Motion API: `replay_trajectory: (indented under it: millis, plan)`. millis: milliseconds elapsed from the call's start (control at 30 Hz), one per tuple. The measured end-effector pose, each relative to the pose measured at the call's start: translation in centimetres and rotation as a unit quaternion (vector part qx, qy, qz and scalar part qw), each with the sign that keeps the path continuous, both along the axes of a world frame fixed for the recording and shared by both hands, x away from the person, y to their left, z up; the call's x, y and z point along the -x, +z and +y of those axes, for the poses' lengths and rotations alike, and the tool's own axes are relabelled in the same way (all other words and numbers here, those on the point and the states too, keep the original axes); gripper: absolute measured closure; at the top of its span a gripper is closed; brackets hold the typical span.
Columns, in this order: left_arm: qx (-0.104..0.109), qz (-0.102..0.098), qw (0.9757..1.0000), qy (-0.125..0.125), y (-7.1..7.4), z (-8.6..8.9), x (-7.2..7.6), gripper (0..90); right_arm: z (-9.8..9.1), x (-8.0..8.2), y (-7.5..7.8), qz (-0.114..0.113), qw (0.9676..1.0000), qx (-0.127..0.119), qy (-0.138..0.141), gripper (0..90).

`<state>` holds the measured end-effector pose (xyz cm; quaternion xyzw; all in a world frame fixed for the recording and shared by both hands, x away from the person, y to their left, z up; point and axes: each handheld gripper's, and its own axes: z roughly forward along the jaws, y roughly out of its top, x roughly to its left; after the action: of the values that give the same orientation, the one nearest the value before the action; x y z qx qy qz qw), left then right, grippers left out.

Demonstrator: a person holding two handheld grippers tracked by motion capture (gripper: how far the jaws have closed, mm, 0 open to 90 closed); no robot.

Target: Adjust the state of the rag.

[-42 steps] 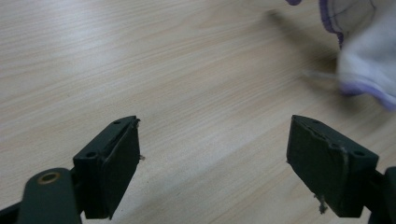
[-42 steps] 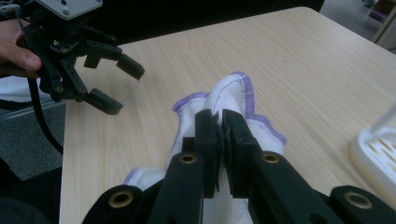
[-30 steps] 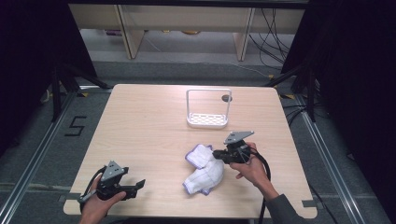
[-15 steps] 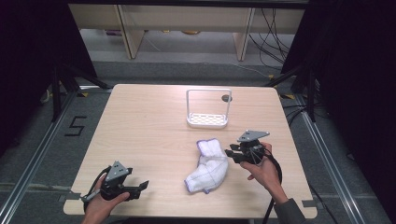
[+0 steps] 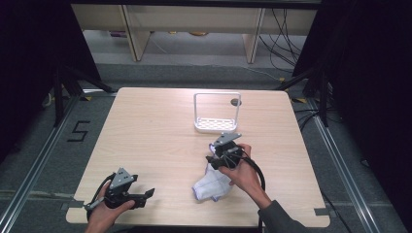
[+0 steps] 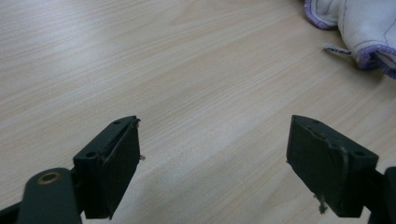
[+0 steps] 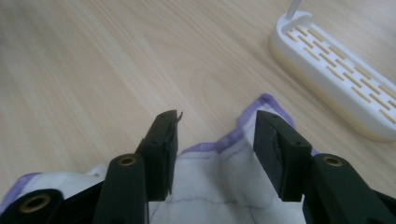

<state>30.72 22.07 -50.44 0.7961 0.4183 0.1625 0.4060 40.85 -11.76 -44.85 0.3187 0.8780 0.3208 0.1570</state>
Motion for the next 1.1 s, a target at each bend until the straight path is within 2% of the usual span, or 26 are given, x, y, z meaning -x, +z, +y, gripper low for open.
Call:
replay_trajectory:
  millis: [33,67,100,133,200,233,267,300,333,367,400,467,500,533,567,633,667,700,733,767,800,833,900,967,1000,1100]
  plan:
    - [0.014,-0.002,0.9999,0.008,-0.1,-0.2,0.0,17.1,0.4,-0.3,-0.4,-0.005,0.9998,0.017,0.002,64.9]
    - [0.014,-0.002,0.9999,0.007,-0.1,-0.2,0.0,17.2,0.5,-0.6,-0.6,-0.007,0.9993,0.036,0.007,74.5]
    - [0.002,0.001,1.0000,0.001,0.0,-0.1,0.0,17.1,0.4,-1.0,-0.8,-0.018,0.9985,0.051,0.008,80.9]
    - [-0.002,0.002,1.0000,-0.002,0.0,0.0,0.1,17.1,0.2,-1.2,-0.9,-0.024,0.9980,0.057,0.011,85.4]
    - [0.000,0.001,1.0000,-0.003,0.0,0.0,0.0,17.1,-0.6,-1.4,-0.4,-0.032,0.9978,0.056,0.018,86.9]
    - [-0.001,0.002,1.0000,-0.005,0.0,0.1,0.0,17.1,-1.0,-1.3,0.0,-0.034,0.9983,0.042,0.019,87.0]
    - [0.017,-0.001,0.9998,0.006,-0.1,-0.2,0.0,17.1,-1.5,-0.9,0.6,-0.034,0.9990,0.022,0.017,87.0]
    - [-0.001,0.001,1.0000,-0.003,0.0,0.0,0.0,17.1,-2.1,-0.5,1.3,-0.028,0.9994,0.000,0.022,87.1]
    - [0.006,-0.001,1.0000,-0.002,-0.1,-0.2,0.0,17.1,-2.8,-0.1,2.0,-0.032,0.9992,-0.015,0.018,87.1]
    - [0.013,0.001,0.9999,0.000,-0.1,-0.4,0.0,17.1,-3.5,0.4,2.7,-0.023,0.9988,-0.036,0.023,87.1]
    - [0.000,0.004,1.0000,-0.009,0.1,-0.3,0.0,17.1,-4.3,0.7,3.3,-0.030,0.9976,-0.055,0.028,87.1]
    - [0.008,0.002,0.9999,-0.009,0.0,-0.6,0.0,17.1,-6.1,1.6,4.3,-0.033,0.9956,-0.083,0.029,87.0]
    - [0.003,0.002,0.9999,-0.012,0.1,-0.6,0.0,17.1,-7.1,2.1,4.5,-0.029,0.9942,-0.099,0.030,87.0]
    - [0.014,0.000,0.9999,-0.006,0.0,-0.9,0.0,17.1,-8.3,2.5,4.6,-0.025,0.9935,-0.108,0.024,87.0]
    - [0.003,0.002,0.9999,-0.014,0.1,-0.8,0.0,17.1,-9.4,2.9,4.5,-0.021,0.9925,-0.120,0.010,87.0]
    - [0.017,0.004,0.9998,-0.011,0.1,-1.2,-0.2,17.1,-11.8,3.3,3.6,-0.014,0.9911,-0.132,-0.016,86.9]
    - [0.012,0.004,0.9998,-0.016,0.2,-1.3,-0.4,17.1,-12.8,3.6,2.9,-0.004,0.9897,-0.140,-0.030,86.9]
    - [0.006,0.005,0.9997,-0.021,0.4,-1.4,-0.6,17.1,-13.9,3.7,2.1,0.010,0.9887,-0.145,-0.035,86.9]
    - [0.017,0.003,0.9997,-0.016,0.4,-1.9,-0.8,17.1,-14.9,3.6,1.3,0.008,0.9885,-0.147,-0.033,86.9]
    - [0.010,0.003,0.9997,-0.023,0.7,-2.1,-1.1,17.1,-15.6,4.0,0.5,0.026,0.9861,-0.156,-0.051,86.8]
    - [0.012,0.001,0.9996,-0.027,0.9,-2.6,-1.5,17.1,-16.3,4.0,-0.2,0.027,0.9861,-0.155,-0.053,86.8]
    - [0.020,0.000,0.9994,-0.028,1.0,-3.2,-1.9,17.1,-16.9,4.2,-0.8,0.038,0.9851,-0.157,-0.060,86.9]
    - [0.012,0.002,0.9989,-0.046,1.6,-4.2,-3.0,18.0,-17.6,4.3,-1.8,0.045,0.9825,-0.168,-0.066,86.8]
    - [0.011,0.002,0.9982,-0.059,1.9,-5.5,-4.2,19.7,-18.1,4.1,-2.3,0.037,0.9847,-0.159,-0.063,86.8]
    - [0.016,0.001,0.9980,-0.062,1.9,-6.2,-4.9,19.8,-18.0,4.4,-2.3,0.055,0.9827,-0.158,-0.078,86.7]
    - [0.020,0.012,0.9969,-0.076,2.0,-8.0,-7.0,21.0,-18.3,4.2,-2.5,0.036,0.9853,-0.152,-0.069,86.6]
